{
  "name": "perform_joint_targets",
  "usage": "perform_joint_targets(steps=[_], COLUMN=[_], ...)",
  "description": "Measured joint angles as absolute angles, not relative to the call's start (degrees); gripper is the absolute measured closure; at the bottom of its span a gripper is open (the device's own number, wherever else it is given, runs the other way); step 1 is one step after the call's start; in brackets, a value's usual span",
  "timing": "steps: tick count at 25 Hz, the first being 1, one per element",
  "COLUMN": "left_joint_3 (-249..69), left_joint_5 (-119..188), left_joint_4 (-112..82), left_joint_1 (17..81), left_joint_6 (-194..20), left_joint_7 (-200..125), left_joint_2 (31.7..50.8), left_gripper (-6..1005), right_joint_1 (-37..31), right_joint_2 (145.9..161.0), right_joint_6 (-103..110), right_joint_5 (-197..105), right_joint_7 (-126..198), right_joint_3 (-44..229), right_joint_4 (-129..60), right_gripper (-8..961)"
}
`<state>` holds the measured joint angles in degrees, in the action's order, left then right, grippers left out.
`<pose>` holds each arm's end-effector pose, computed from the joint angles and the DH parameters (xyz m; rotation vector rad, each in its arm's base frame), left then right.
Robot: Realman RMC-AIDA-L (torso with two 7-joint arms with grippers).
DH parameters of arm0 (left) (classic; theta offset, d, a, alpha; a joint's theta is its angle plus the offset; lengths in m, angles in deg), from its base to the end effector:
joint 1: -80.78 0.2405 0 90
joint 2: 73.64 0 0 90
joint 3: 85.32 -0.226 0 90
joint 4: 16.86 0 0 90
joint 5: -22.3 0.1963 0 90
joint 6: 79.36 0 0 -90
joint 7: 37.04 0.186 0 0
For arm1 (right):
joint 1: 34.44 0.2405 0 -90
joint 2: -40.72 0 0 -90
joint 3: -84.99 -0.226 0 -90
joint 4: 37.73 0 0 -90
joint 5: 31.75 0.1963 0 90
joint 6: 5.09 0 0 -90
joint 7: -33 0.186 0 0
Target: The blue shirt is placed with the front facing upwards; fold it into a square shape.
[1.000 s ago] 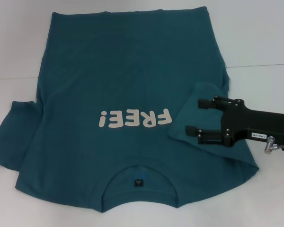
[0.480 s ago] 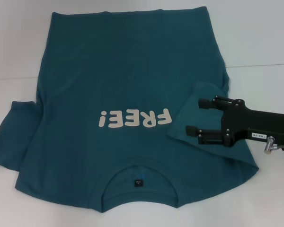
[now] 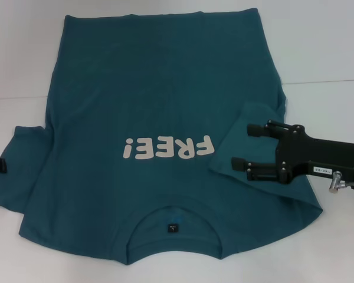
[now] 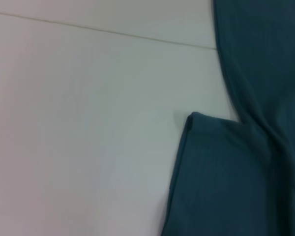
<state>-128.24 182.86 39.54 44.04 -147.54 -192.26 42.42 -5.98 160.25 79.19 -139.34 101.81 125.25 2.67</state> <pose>-0.3075 0.3934 0.0681 -1.7987 -1.5402 0.0652 0.2144 0.3404 -0.0044 -2.5766 0.3722 0.6916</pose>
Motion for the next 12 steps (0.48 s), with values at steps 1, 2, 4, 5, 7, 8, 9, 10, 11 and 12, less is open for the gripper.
perform_joint_targets(steps=[1, 2, 4, 5, 7, 8, 9, 10, 11, 12], left_joint_3=[-128.6, -128.8, -128.9, -128.9, -128.9, -129.1, -129.2, -129.2, -128.8, -128.3], left_joint_5=[182.9, 182.9, 182.9, 183.0, 183.4, 183.9, 184.6, 184.6, 184.7, 184.7], left_joint_4=[39.6, 39.8, 40.0, 40.0, 40.2, 40.4, 41.1, 41.1, 41.6, 42.0], left_joint_1=[44.2, 44.4, 44.6, 44.6, 44.6, 44.7, 44.7, 44.7, 44.7, 44.8], left_joint_6=[-147.4, -147.2, -147.2, -147.2, -147.3, -147.5, -147.8, -147.8, -148.0, -148.2], left_joint_7=[-192.2, -192.2, -192.1, -192.1, -192.1, -192.0, -192.1, -192.1, -192.4, -192.6], left_joint_2=[42.42, 42.46, 42.48, 42.48, 42.45, 42.45, 42.66, 42.66, 42.89, 43.04], left_gripper=[135, 123, 99, 99, 99, 99, 99, 99, 98, 98], right_joint_1=[-6.0, -6.0, -6.1, -6.1, -6.1, -6.1, -6.1, -6.2, -6.2, -6.2], right_joint_2=[160.25, 160.24, 160.25, 160.25, 160.25, 160.25, 160.25, 160.24, 160.25, 160.25], right_joint_6=[79.2, 79.2, 79.2, 79.2, 79.2, 79.2, 79.2, 79.2, 79.2, 79.2], right_joint_5=[-139.3, -139.3, -139.3, -139.3, -139.3, -139.3, -139.2, -139.2, -139.2, -139.2], right_joint_7=[101.8, 101.8, 101.8, 101.8, 101.8, 101.8, 101.8, 101.8, 101.8, 101.8], right_joint_3=[125.2, 125.2, 125.2, 125.2, 125.2, 125.2, 125.2, 125.2, 125.2, 125.1], right_joint_4=[2.6, 2.6, 2.6, 2.6, 2.6, 2.6, 2.6, 2.6, 2.5, 2.5], right_gripper=[37, 37, 37, 37, 37, 37, 37, 37, 37, 37])
